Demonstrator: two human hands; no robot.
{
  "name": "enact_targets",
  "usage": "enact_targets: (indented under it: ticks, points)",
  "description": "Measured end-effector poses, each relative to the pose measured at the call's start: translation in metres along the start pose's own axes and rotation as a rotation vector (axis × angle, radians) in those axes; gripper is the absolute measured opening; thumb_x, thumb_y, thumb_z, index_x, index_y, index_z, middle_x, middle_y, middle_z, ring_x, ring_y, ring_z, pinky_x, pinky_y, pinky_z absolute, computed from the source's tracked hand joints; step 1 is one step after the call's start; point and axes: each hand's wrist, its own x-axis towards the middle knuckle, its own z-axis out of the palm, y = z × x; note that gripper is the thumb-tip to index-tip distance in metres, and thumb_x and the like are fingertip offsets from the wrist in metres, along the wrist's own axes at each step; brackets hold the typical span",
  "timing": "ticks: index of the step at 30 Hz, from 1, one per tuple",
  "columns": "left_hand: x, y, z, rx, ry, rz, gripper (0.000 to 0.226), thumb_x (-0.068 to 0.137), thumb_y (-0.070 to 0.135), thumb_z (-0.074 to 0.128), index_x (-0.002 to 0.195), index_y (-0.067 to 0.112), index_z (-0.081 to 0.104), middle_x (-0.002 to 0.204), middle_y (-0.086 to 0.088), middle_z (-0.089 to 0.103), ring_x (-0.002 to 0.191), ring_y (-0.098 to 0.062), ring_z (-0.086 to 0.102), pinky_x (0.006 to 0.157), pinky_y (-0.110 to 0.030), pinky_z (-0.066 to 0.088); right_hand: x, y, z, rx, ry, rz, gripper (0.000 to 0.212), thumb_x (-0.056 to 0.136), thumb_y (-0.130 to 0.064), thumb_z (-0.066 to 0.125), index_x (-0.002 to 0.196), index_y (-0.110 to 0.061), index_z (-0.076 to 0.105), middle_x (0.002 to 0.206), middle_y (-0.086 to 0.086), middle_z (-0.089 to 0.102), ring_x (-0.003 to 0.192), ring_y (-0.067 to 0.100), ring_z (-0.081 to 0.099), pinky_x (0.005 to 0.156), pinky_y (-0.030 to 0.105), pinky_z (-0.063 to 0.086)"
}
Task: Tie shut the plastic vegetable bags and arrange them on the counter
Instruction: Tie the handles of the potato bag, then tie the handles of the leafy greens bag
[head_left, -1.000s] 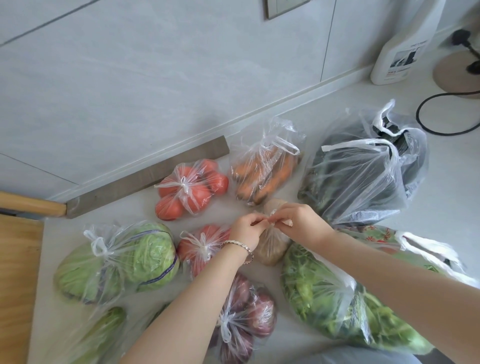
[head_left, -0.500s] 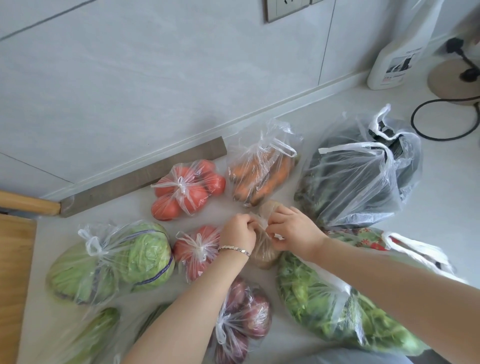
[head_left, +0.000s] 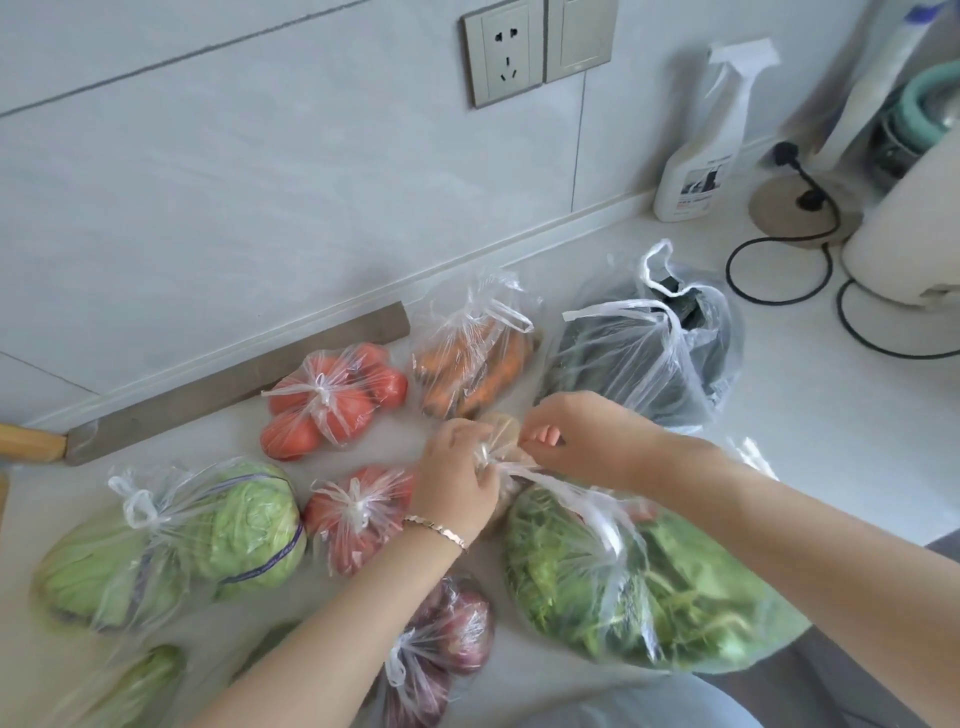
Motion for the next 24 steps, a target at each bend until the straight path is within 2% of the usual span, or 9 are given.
enact_targets:
  ticks: [2,4,8,12,14,16,18,20,24]
  points:
    - [-0.012,0.026,0.003,-0.107,-0.233,0.075,0.046,0.086,0.034,0.057,0.128,0.017,0.045,0.130,0.001,0.050,0.120,-0.011,0.045,0.103,-0.022,0.033,-0.035,0.001,-0.016,-0.088,0.123,-0.089,0.023,0.090,-0.022,0.048,0.092,-0.013,0.069,0.092,-0.001,0.067,0.082,0.015,0.061,0.078,0.033,0.053]
    - [-0.022,0.047,0.010,-0.009,-0.419,0.215,0.067,0.079,0.052,0.059,0.134,0.022,0.036,0.140,0.006,0.038,0.129,-0.009,0.035,0.108,-0.025,0.026,-0.066,0.010,-0.025,-0.201,0.419,-0.251,0.026,0.088,-0.024,0.047,0.084,-0.012,0.069,0.083,0.000,0.066,0.076,0.016,0.060,0.071,0.027,0.052]
    - [-0.026,0.064,0.035,0.395,-0.470,0.426,0.077,0.078,0.049,0.061,0.139,0.023,0.023,0.148,0.002,0.024,0.136,-0.019,0.022,0.113,-0.037,0.017,-0.102,0.064,-0.021,-0.405,0.837,-0.353,0.014,0.085,-0.015,0.058,0.094,-0.008,0.066,0.096,0.006,0.061,0.094,0.022,0.054,0.084,0.025,0.046]
    - [-0.025,0.070,0.045,0.564,-0.382,0.428,0.037,0.089,0.027,0.051,0.123,0.015,0.044,0.127,-0.003,0.053,0.122,-0.023,0.042,0.107,-0.037,0.025,-0.115,0.111,0.004,-0.333,0.839,0.230,0.076,0.072,-0.021,0.074,0.134,-0.012,0.031,0.133,0.014,0.031,0.125,0.033,0.027,0.108,0.050,0.027]
    - [-0.028,0.070,0.040,0.478,-0.369,0.419,0.022,0.087,0.019,0.049,0.109,0.014,0.052,0.113,-0.003,0.059,0.111,-0.023,0.050,0.098,-0.032,0.030,-0.120,0.110,0.010,0.000,0.803,0.550,0.093,0.073,-0.023,0.075,0.143,-0.010,0.015,0.143,0.019,0.023,0.133,0.032,0.018,0.111,0.050,0.022]
    - [-0.030,0.068,0.030,0.408,-0.411,0.425,0.018,0.084,0.011,0.048,0.100,0.014,0.054,0.106,-0.004,0.058,0.102,-0.025,0.053,0.085,-0.031,0.036,-0.121,0.108,0.008,0.373,0.720,0.725,0.091,0.076,-0.030,0.072,0.144,-0.007,0.016,0.137,0.016,0.039,0.127,0.030,0.036,0.102,0.042,0.035]
    - [-0.031,0.063,0.017,0.383,-0.428,0.438,0.019,0.082,0.008,0.047,0.098,0.016,0.053,0.100,-0.002,0.056,0.094,-0.025,0.055,0.076,-0.031,0.043,-0.118,0.108,0.006,0.717,0.598,0.774,0.065,0.080,-0.034,0.067,0.131,-0.003,0.043,0.100,0.005,0.066,0.093,0.023,0.059,0.079,0.032,0.046]
    - [-0.030,0.060,0.002,0.349,-0.366,0.468,0.018,0.081,0.008,0.045,0.088,0.020,0.056,0.087,0.004,0.052,0.081,-0.023,0.055,0.071,-0.034,0.047,-0.114,0.106,0.008,0.806,0.546,0.735,0.033,0.088,-0.034,0.057,0.095,-0.003,0.066,0.065,-0.008,0.070,0.067,0.019,0.057,0.069,0.030,0.048]
    - [-0.017,0.059,-0.031,0.277,-0.074,0.679,0.025,0.060,-0.006,0.049,0.053,0.016,0.059,0.063,0.003,0.057,0.056,-0.022,0.056,0.058,-0.032,0.043,-0.108,0.089,-0.005,0.685,0.638,0.452,0.052,0.098,-0.035,0.031,0.056,-0.014,0.051,0.053,-0.007,0.063,0.053,0.016,0.042,0.048,0.018,0.036]
